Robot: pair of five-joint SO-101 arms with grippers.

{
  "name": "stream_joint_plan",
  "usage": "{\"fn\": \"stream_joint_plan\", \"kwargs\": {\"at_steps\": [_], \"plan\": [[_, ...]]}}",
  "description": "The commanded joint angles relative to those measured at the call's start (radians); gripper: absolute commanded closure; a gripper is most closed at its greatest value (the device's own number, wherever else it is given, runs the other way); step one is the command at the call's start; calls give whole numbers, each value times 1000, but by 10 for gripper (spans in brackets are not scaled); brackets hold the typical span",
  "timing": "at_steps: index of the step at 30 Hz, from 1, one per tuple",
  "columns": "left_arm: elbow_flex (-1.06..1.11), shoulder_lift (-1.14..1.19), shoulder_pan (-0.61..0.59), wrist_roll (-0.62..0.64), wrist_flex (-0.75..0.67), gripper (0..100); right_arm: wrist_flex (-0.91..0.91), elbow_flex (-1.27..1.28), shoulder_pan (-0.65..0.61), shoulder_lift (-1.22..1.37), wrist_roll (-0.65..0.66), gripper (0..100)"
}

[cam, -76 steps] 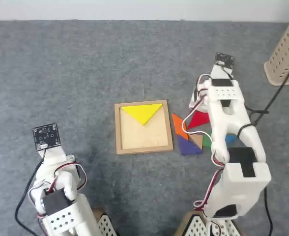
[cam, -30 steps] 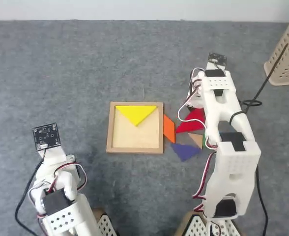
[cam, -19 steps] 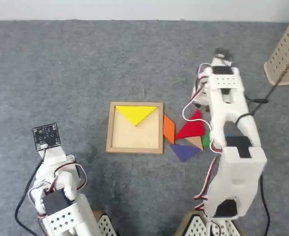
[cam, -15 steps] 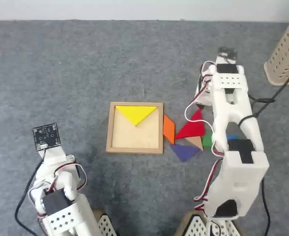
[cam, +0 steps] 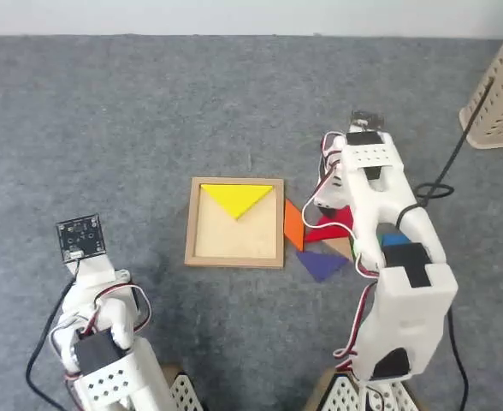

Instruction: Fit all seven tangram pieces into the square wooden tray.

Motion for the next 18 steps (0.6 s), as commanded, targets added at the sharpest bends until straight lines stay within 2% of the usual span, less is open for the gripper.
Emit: {"fn": "stream_joint_plan", "kwargs": {"at_steps": [1,5,11,15,18], "plan": [[-8,-3,2,9,3,987,-25,-8,-2,10,-15,749],[-8,-3,2,9,3,987,-15,-43,-4,53,-14,763],[-8,-3,2,9,3,987,-28,-69,-4,90,-11,894],[-8,-3,2,9,3,987,-21,-89,2,76,-3,934],[-8,-3,2,9,3,987,-21,-94,12,31,68,970]]}}
